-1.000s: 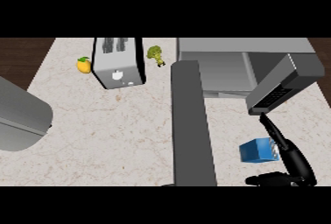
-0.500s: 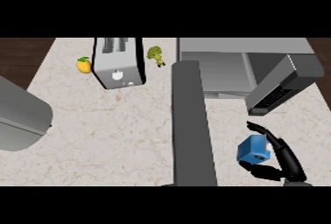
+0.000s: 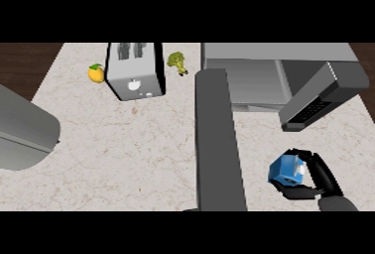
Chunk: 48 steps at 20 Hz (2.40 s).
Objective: Pick up the milk, place it into the microwave and close the microwave
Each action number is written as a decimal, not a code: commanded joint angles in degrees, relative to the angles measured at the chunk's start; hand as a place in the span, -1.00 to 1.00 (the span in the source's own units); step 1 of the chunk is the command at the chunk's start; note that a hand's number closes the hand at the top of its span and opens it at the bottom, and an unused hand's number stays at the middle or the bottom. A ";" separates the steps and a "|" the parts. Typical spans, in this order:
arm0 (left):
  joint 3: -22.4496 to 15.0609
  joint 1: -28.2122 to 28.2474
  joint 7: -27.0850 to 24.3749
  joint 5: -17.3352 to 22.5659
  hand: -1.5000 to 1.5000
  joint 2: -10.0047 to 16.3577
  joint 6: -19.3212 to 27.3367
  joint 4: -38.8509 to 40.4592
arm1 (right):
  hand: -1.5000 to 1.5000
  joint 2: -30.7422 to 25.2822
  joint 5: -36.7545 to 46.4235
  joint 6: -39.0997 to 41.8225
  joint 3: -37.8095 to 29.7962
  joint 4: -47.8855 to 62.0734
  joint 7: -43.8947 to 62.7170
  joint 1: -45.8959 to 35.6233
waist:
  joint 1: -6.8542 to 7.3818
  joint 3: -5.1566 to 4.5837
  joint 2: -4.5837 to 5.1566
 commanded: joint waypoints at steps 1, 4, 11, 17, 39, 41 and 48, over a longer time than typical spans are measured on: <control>0.53 0.41 1.15 -0.23 -1.00 -0.71 -0.62 -1.29 | 1.00 0.82 2.56 -6.27 -0.04 8.62 -2.71 -4.14 | 0.05 0.32 0.30; -0.57 -3.50 3.66 0.57 -1.00 0.04 0.55 -0.28 | 1.00 1.37 0.79 -10.14 -4.34 16.25 -0.78 -11.90 | 0.75 0.46 0.85; 0.46 -5.65 2.43 0.73 -1.00 0.15 -0.85 2.54 | 1.00 3.20 -3.80 -9.54 -8.84 22.61 -7.33 -18.00 | 0.92 0.48 0.95; 2.92 -1.58 3.78 4.80 -1.00 1.13 -2.54 -0.11 | 1.00 4.24 -4.58 -2.47 -7.23 21.68 -11.08 -19.23 | 0.22 0.35 0.41; 9.07 -7.67 7.94 5.58 -1.00 0.12 -3.24 4.69 | 1.00 7.98 -2.99 -6.81 -1.53 11.99 18.57 -34.06 | 0.19 0.26 0.47; 10.89 -8.44 4.49 5.08 -1.00 1.15 -6.92 9.80 | 1.00 6.09 -2.78 -7.46 -2.41 15.75 17.00 -36.12 | 0.59 0.26 0.54; 7.98 -12.63 10.12 4.75 -1.00 0.70 -3.49 6.61 | 1.00 3.45 -1.10 -18.17 -5.67 25.09 20.24 -44.98 | 2.58 0.36 1.71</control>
